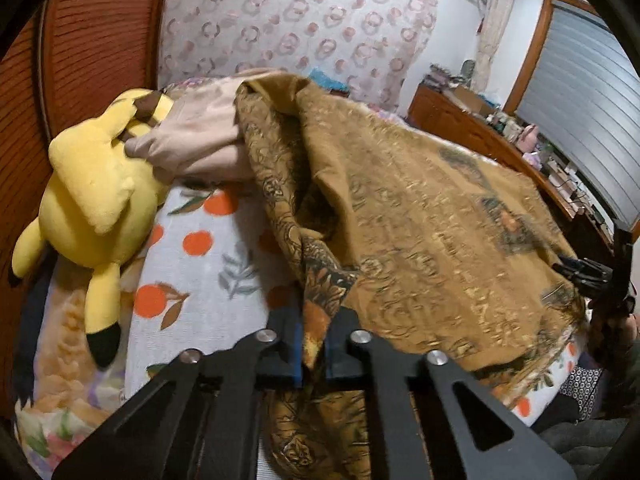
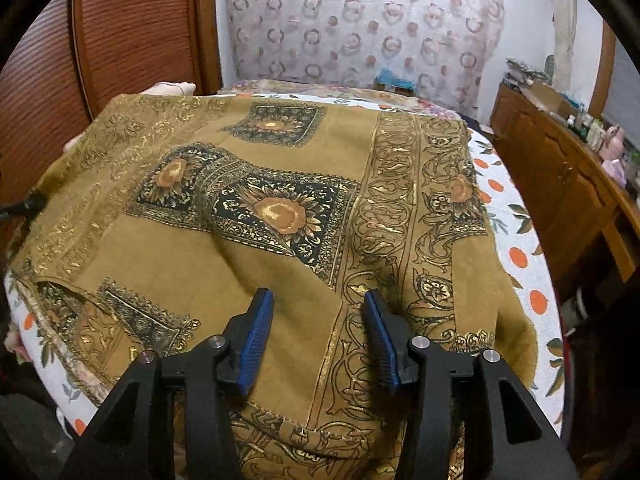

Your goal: Fold small clothes

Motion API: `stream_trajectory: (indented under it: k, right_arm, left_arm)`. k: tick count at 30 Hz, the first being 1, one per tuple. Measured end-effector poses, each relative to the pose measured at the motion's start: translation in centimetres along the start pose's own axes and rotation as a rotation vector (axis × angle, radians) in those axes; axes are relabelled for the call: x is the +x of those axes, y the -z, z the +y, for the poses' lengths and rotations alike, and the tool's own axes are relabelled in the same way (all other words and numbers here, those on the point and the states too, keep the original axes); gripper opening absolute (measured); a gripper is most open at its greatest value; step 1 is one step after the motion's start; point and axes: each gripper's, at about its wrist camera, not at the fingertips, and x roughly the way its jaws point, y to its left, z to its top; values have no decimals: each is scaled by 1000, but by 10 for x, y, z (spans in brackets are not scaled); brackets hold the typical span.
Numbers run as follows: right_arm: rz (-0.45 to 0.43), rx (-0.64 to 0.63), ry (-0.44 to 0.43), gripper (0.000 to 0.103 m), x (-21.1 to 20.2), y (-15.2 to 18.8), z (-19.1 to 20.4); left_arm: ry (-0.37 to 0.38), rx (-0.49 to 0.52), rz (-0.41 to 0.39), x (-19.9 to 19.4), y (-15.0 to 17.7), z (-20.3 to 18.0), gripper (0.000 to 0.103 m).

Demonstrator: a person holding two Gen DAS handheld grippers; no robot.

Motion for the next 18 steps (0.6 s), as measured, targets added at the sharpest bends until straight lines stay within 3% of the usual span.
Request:
stream_trajectory:
  k: [4, 12, 18]
  right_arm:
    - [2, -7, 25, 59, 1, 1, 3]
    - [16, 44, -49, 65, -4, 1, -14]
    - [-81, 98, -27, 65, -41, 3, -38]
  left_arm:
    - [55, 37, -60, -12, -19, -20, 6]
    - [173, 134, -133, -23, -63, -80, 5]
    - [257, 225, -134, -14, -89, -136, 5]
